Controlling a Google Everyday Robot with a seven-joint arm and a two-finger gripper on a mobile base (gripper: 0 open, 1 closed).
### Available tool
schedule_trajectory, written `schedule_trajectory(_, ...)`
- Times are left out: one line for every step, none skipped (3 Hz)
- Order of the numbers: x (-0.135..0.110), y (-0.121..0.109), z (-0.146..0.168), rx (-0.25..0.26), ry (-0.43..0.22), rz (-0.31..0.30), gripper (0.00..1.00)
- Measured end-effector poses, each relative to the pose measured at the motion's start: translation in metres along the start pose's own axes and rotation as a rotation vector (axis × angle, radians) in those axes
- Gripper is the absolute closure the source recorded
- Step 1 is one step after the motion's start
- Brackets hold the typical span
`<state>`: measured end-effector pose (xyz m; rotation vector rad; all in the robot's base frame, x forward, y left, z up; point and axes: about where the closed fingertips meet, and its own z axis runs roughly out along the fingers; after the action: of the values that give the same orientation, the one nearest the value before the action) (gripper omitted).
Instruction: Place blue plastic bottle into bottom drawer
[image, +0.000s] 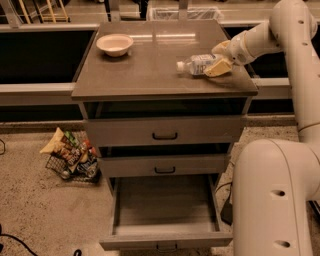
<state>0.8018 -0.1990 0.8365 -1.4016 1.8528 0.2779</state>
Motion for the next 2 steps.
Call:
schedule_trajectory(-0.004,-0.002,-0.004,0.000,0.000,0.000,0.88)
schedule_trajectory(-0.033,-0.005,-0.019,0.020,-0.004,-0.055,1.00)
